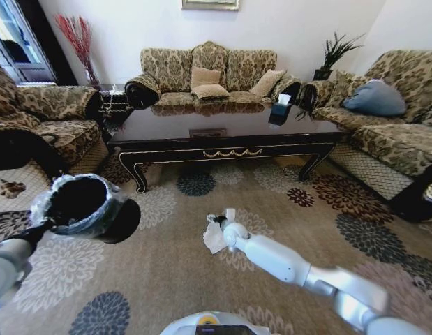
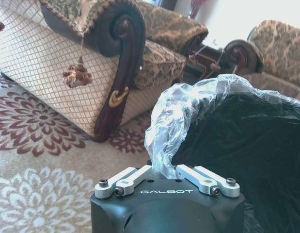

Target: Move to the front of the table and pick up the trash from the floor, then place it into the trash bin.

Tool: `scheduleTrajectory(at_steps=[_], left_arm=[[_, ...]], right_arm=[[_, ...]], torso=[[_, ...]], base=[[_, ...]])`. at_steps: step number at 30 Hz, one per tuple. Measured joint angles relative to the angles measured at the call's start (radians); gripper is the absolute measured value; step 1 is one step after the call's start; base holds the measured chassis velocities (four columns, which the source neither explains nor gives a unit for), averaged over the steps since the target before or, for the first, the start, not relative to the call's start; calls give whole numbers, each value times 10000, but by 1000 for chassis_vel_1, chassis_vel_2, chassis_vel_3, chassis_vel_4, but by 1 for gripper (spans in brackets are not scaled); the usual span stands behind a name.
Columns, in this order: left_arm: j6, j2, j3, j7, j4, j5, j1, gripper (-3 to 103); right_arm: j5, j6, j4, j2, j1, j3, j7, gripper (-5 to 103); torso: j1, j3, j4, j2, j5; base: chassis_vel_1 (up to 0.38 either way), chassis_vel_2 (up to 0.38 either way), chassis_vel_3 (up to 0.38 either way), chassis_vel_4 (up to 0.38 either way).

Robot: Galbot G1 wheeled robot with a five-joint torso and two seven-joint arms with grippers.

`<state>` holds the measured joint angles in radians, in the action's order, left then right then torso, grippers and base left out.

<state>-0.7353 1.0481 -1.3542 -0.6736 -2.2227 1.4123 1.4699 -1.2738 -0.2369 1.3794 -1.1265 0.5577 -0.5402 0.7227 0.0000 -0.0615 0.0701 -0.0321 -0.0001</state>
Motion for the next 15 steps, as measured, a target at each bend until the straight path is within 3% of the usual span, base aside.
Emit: scheduleTrajectory(at_steps=[6,15], left_arm=[[0,-57,-244,-181,-190,436,-10,3],[0,376,0,-72,-521,90,264,3]], right_arm=[[186,-302,-529,-491,534,224,-63,100],[1694,-186,-1235,-1033,758,-979,-817,100]], torso=[[-1,0,0,-1,1],[0,0,0,-1,0]], base=[[0,0,0,0],[0,0,0,0]])
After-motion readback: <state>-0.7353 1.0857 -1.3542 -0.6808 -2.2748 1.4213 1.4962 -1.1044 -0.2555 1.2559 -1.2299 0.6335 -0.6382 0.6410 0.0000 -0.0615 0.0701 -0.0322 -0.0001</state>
